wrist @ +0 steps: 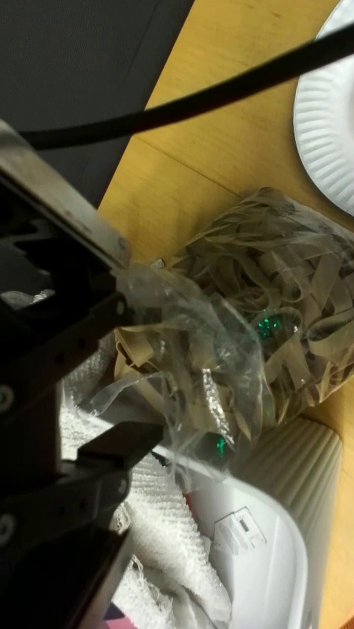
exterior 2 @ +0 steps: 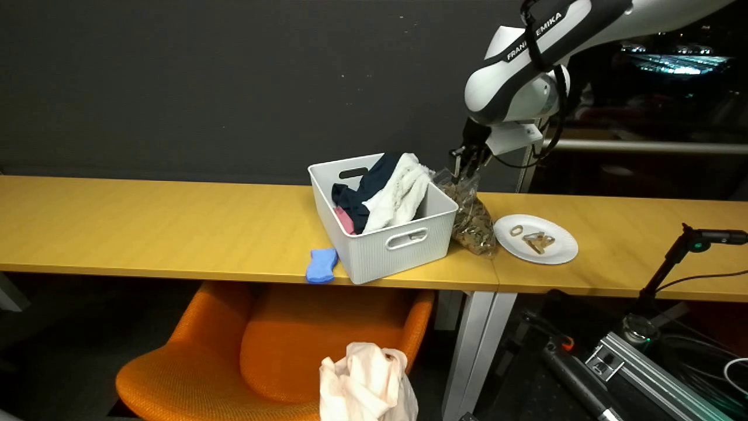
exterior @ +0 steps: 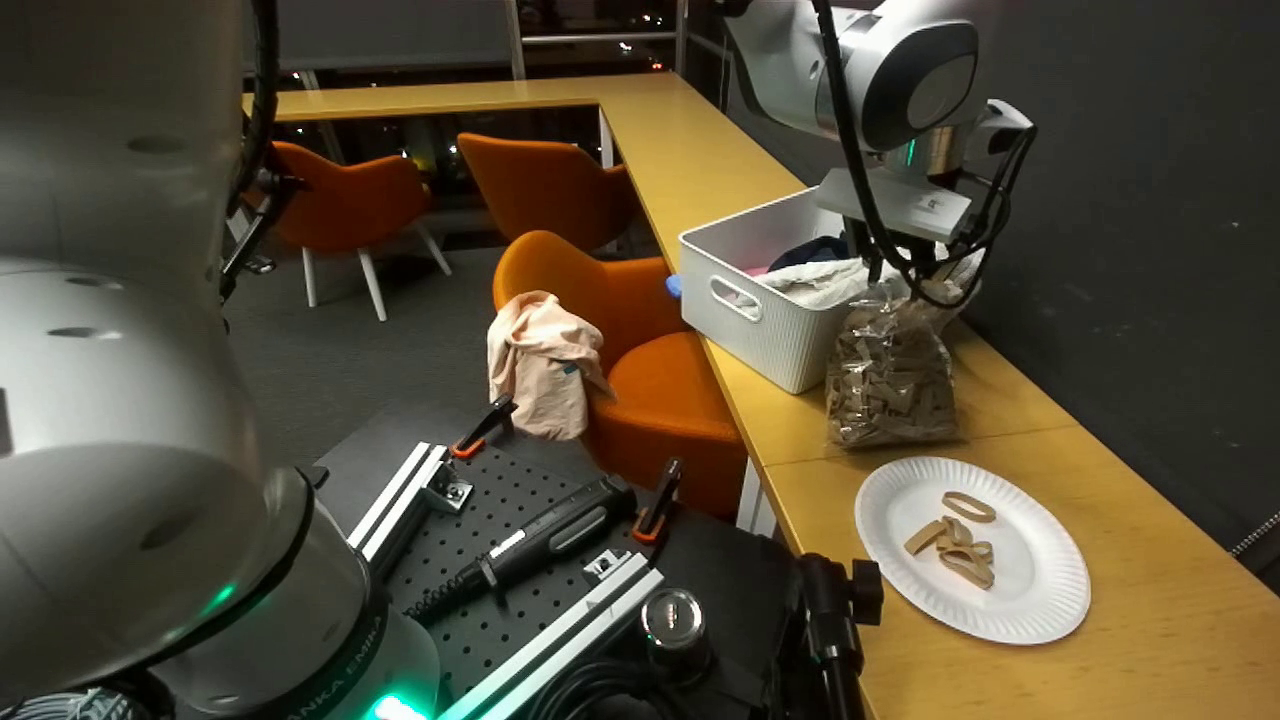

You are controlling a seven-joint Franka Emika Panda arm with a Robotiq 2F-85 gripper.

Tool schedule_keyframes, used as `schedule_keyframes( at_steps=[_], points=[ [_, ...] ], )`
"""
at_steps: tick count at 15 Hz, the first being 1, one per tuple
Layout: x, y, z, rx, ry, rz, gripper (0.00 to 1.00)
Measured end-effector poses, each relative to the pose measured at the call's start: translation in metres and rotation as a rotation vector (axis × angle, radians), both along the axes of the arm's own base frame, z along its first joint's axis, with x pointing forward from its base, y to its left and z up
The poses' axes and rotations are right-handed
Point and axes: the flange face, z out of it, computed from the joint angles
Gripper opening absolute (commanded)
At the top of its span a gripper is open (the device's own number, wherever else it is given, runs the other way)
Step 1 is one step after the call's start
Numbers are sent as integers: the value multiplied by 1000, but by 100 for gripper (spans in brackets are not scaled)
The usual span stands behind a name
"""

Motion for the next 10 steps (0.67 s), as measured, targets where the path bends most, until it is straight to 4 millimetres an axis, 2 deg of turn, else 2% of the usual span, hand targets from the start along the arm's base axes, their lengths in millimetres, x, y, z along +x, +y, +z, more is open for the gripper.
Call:
schedule_keyframes(
  at_steps=[2, 3, 5, 8, 9, 10],
  points=[
    [4, 2, 0, 2, -4, 4, 57],
    [5, 2, 0, 1, -5, 6, 34],
    [7, 2, -1, 0, -5, 9, 30],
    [10, 1, -7, 0, 1, 16, 6],
    [11, 1, -10, 1, 3, 20, 1],
    [12, 1, -13, 3, 5, 26, 1]
  ],
)
